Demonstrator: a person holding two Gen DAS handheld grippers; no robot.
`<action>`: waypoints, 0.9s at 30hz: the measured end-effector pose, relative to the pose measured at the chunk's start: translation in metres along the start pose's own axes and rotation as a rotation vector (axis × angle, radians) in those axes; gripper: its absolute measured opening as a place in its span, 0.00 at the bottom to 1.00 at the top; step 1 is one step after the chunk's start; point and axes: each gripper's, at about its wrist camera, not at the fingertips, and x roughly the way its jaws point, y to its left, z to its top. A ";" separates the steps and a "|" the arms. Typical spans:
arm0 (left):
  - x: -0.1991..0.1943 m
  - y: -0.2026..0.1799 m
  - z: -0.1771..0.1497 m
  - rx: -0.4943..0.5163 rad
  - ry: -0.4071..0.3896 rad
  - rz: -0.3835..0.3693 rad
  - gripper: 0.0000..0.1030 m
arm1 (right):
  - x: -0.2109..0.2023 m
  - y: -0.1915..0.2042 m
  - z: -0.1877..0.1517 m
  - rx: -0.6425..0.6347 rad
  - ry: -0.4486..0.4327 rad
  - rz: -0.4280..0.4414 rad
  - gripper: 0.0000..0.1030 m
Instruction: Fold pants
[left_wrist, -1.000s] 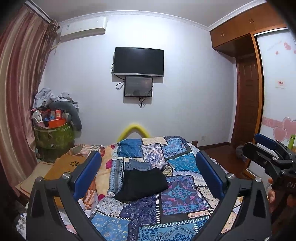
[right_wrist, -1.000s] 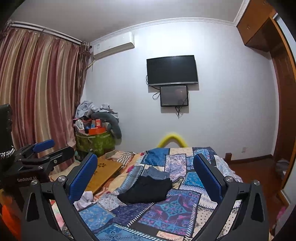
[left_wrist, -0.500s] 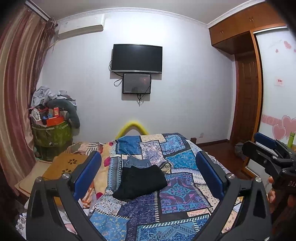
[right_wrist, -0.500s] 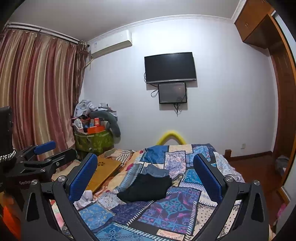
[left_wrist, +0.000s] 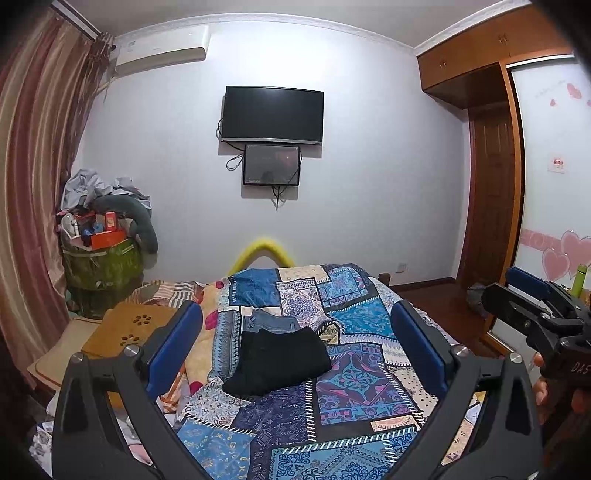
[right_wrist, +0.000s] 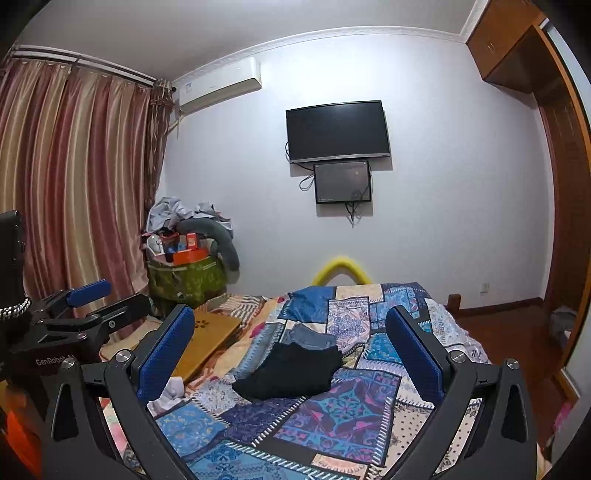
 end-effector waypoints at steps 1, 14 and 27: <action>0.000 0.000 0.000 0.000 -0.001 0.001 1.00 | -0.001 0.000 0.001 -0.001 0.000 0.000 1.00; -0.004 -0.001 0.000 0.002 0.000 -0.005 1.00 | 0.000 0.000 0.000 -0.003 -0.002 -0.005 1.00; -0.002 0.001 0.000 -0.011 0.016 -0.026 1.00 | 0.000 0.001 0.001 -0.002 0.001 -0.013 1.00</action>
